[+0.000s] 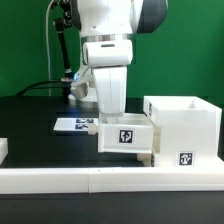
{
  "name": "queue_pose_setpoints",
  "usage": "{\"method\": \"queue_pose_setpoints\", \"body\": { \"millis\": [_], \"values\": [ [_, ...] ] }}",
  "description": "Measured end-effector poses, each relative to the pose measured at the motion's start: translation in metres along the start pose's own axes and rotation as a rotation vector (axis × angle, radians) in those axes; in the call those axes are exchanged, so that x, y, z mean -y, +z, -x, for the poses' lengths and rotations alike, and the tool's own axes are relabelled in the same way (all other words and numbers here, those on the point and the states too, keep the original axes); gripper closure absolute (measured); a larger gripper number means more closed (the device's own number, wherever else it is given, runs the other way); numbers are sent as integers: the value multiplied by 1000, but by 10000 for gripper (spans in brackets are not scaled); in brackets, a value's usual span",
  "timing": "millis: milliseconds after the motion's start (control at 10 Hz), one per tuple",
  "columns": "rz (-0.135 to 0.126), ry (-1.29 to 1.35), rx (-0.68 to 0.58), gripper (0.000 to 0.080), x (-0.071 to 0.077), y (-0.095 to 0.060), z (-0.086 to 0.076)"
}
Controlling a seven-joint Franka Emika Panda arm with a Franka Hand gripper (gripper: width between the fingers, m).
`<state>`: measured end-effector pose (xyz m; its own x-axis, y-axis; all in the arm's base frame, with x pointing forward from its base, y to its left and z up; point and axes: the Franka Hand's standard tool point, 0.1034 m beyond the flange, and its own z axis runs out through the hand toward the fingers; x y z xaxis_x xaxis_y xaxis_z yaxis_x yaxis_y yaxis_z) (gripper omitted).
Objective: Assemble drawer
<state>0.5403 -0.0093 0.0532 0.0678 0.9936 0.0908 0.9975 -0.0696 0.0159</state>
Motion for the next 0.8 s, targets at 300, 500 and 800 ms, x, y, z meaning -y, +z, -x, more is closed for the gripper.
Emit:
{"method": "queue_pose_setpoints", "body": {
  "millis": [300,500,800],
  "values": [
    [-2,-3,0,758,1,1,-1],
    [1,-5,2,758,0,-2,-1],
    [9,5,1,758,-2,-6,-4]
  ]
}}
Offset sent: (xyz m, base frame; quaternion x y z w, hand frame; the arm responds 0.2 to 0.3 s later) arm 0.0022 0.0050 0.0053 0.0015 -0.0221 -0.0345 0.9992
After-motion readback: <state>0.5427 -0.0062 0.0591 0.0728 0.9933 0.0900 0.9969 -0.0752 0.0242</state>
